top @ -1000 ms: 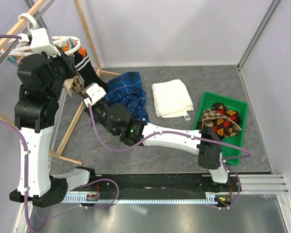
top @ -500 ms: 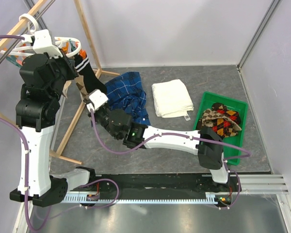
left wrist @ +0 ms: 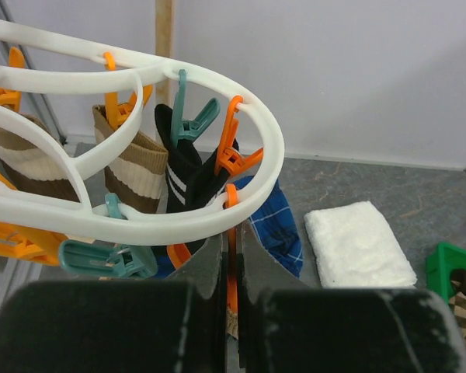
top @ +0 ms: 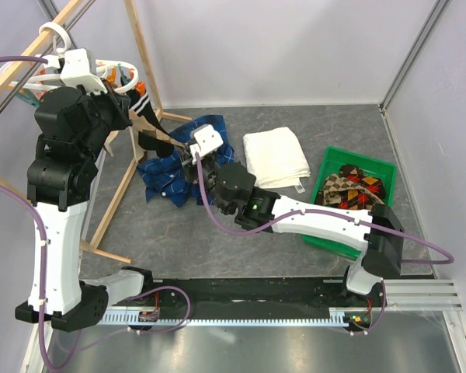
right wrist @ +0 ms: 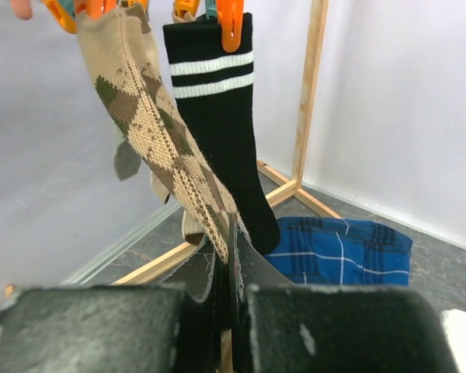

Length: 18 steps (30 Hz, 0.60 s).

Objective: Remove the socks clipped to the hanger
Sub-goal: Remove the sock from the hanger.

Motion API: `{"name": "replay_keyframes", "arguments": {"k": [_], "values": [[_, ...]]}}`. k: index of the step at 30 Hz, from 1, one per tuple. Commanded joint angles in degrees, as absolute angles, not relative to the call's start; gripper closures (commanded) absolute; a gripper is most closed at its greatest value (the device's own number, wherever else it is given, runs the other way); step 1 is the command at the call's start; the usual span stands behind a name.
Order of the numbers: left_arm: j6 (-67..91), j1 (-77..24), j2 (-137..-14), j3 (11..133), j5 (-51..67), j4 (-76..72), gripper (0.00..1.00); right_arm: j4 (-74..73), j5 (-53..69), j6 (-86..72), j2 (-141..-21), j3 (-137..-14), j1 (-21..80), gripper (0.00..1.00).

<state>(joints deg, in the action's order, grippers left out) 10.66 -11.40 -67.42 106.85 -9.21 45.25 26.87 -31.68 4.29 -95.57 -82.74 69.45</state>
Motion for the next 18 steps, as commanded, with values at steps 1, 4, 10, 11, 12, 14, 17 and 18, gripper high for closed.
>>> {"name": "replay_keyframes", "arguments": {"k": [1, 4, 10, 11, 12, 14, 17, 18], "values": [[11.24, -10.81, -66.10, 107.84, -8.79, 41.84, 0.98, 23.99, -31.03, 2.29, -95.53, -82.17, 68.64, 1.00], [12.30, -10.81, -65.57, 108.19, -8.26, 41.92, 0.94, 23.99, -29.27, 1.50, -97.38, -85.16, 68.64, 1.00], [12.66, -10.81, -65.57, 108.28, -10.19, 42.62, 0.72, 23.47, -26.55, 0.09, -100.89, -92.36, 68.64, 1.00], [12.57, -10.81, -65.57, 108.37, -10.54, 42.80, 0.66, 23.38, -26.28, 0.00, -101.25, -92.98, 68.64, 1.00], [12.57, -10.81, -65.65, 108.46, -10.81, 43.24, 0.64, 23.29, -26.11, 0.00, -101.77, -93.34, 68.73, 1.00], [12.48, -10.81, -65.48, 108.46, -11.60, 43.50, 0.57, 23.29, -25.49, 0.00, -102.30, -94.57, 68.64, 1.00], [12.48, -10.81, -65.48, 108.90, -12.48, 44.03, 0.53, 23.12, -24.44, -1.67, -102.57, -95.53, 68.64, 1.00], [12.74, -10.81, -65.65, 109.51, -12.65, 44.29, 0.52, 23.12, -24.17, -1.84, -102.48, -95.62, 68.56, 1.00]]}}
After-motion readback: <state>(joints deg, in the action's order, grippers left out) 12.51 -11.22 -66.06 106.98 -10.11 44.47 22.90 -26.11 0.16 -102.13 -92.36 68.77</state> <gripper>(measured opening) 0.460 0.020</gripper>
